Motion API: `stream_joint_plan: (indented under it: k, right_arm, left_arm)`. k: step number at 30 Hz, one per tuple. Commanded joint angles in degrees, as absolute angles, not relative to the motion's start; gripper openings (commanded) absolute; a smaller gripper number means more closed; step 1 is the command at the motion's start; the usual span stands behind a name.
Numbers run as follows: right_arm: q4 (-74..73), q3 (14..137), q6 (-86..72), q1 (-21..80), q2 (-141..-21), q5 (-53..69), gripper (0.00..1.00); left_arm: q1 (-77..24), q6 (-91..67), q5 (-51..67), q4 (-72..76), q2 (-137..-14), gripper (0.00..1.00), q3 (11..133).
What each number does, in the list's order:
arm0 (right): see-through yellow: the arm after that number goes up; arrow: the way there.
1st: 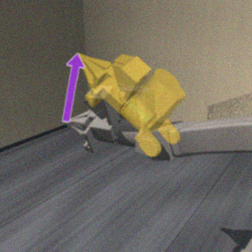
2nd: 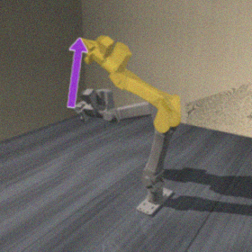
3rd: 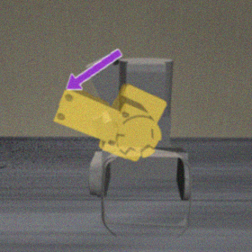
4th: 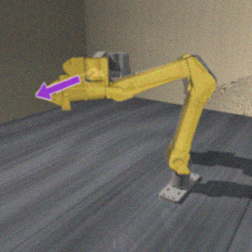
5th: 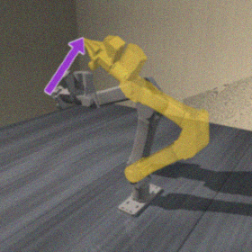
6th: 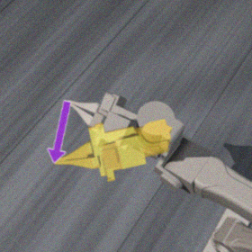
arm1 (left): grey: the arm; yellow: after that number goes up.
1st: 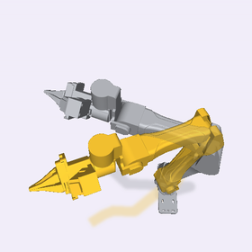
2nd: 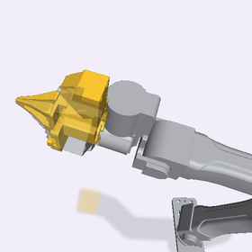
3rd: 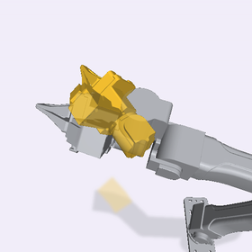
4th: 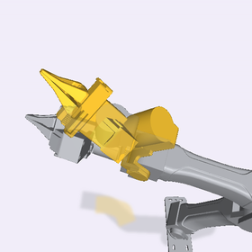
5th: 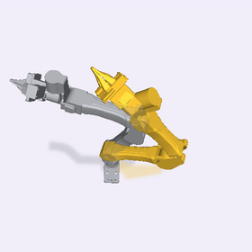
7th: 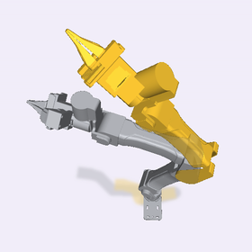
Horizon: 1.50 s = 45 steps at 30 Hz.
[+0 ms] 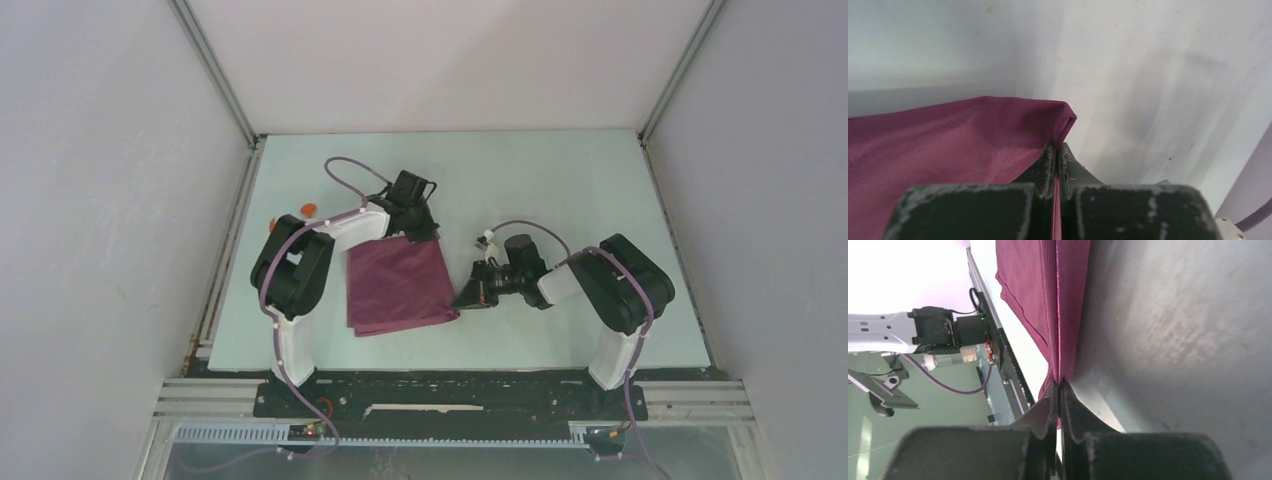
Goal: Fold the napkin into a case and place the utensils inside
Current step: Turn over the upper triangle folded napkin at the center of the board.
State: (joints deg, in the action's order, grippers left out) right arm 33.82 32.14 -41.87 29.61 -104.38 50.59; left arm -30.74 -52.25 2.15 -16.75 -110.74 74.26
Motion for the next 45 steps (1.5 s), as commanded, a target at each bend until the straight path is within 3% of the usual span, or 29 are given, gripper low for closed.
stream_joint_plan:
  k: [1,5,9,12,15,19,22,23,28,38,45]
  right_arm:
    - [24.0,29.7,-38.4,29.7,-104.1,53.2,0.13]
    - [6.2,30.6,-33.2,28.3,-95.1,43.5,0.44]
    - [-8.3,31.2,-29.1,27.8,-82.7,34.7,0.70]
    - [-7.1,31.3,-29.1,26.3,-84.5,40.5,0.69]
    - [-2.0,31.5,-31.5,25.6,-88.1,44.5,0.61]
    - [5.7,31.6,-35.5,26.1,-90.9,48.2,0.51]
    - [8.6,31.5,-36.7,26.1,-93.3,49.1,0.40]
    - [9.5,31.5,-36.9,26.1,-94.1,49.5,0.38]
    - [13.3,31.6,-38.0,25.9,-97.9,50.8,0.35]
    - [15.7,32.0,-38.8,26.1,-100.8,50.9,0.29]
    - [15.1,32.6,-38.2,26.2,-101.6,50.6,0.28]
  left_arm:
    - [-29.4,-49.2,-0.7,-5.8,-113.4,0.08,80.2]
    - [-30.0,-43.9,3.7,-9.6,-111.1,0.45,82.3]
    - [-32.0,-35.3,3.6,-20.6,-101.0,0.63,82.4]
    - [-34.3,-34.3,5.6,-23.0,-92.7,0.66,72.1]
    - [-38.8,-35.0,8.5,-22.7,-86.4,0.75,61.5]
    - [-46.7,-38.1,9.6,-20.2,-82.5,0.74,54.3]
    - [-50.6,-38.9,8.7,-19.1,-83.8,0.57,53.7]
    - [-51.8,-38.4,7.1,-19.5,-84.5,0.56,54.0]
    - [-54.8,-35.3,2.8,-23.5,-90.5,0.58,57.1]
    - [-57.0,-34.9,0.1,-30.2,-98.2,0.40,63.7]
    - [-57.4,-35.6,-1.6,-31.5,-99.1,0.40,64.1]
